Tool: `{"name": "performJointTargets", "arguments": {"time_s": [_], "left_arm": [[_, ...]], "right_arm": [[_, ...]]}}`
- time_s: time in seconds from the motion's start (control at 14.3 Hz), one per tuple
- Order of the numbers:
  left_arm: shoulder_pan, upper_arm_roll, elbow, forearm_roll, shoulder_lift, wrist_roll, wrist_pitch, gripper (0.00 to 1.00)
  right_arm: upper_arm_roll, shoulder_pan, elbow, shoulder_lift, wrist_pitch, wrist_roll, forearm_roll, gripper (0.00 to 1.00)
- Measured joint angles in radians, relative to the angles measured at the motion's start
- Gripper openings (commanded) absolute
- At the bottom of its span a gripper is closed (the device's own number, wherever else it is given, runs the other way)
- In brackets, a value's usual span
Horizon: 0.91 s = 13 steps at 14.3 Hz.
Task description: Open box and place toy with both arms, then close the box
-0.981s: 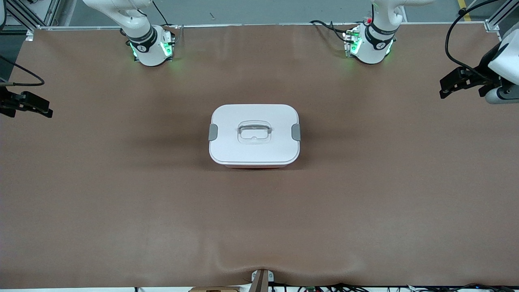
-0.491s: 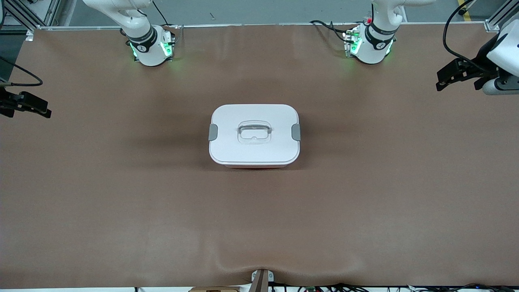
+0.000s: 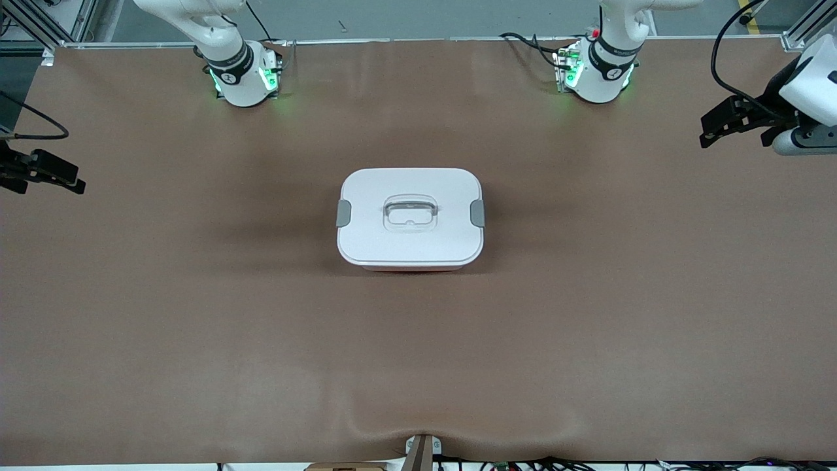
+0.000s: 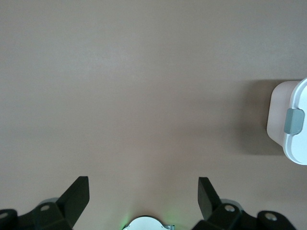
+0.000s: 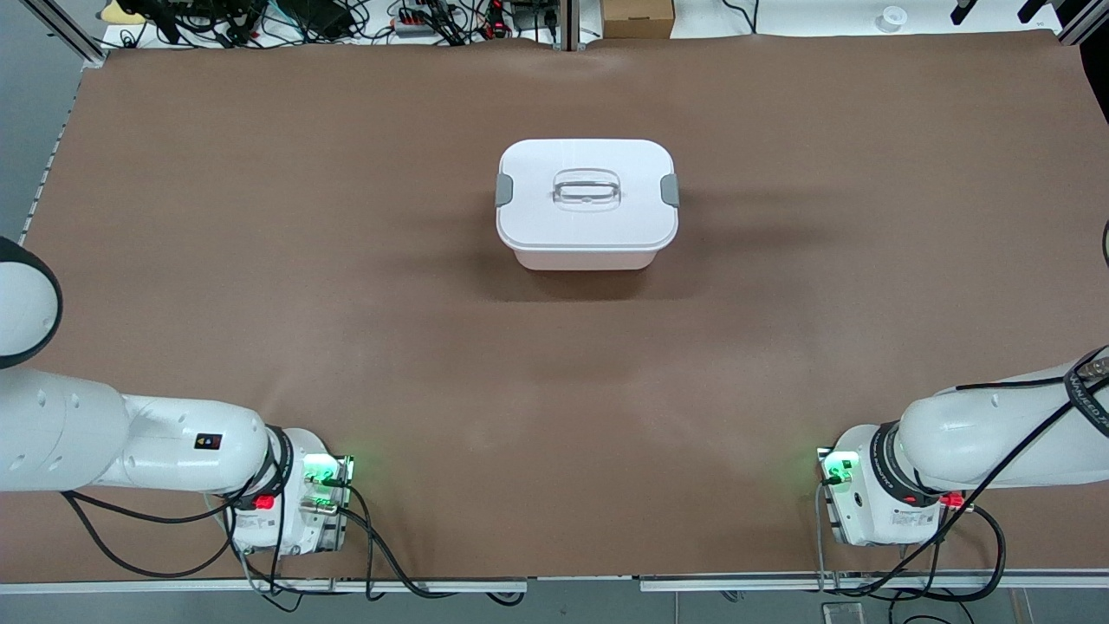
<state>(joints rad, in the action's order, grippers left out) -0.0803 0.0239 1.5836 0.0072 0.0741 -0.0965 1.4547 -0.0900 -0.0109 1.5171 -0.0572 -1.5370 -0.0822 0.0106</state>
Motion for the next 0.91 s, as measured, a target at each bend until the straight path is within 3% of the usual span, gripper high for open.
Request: {"name": "performJointTargets", "arguments": {"time_s": [0.91], "left_arm": [[0.000, 0.000, -0.013, 0.000, -0.003, 0.000, -0.001, 1.00]], "right_arm": [[0.000, -0.001, 0.000, 0.001, 0.008, 0.000, 0.007, 1.00]]}}
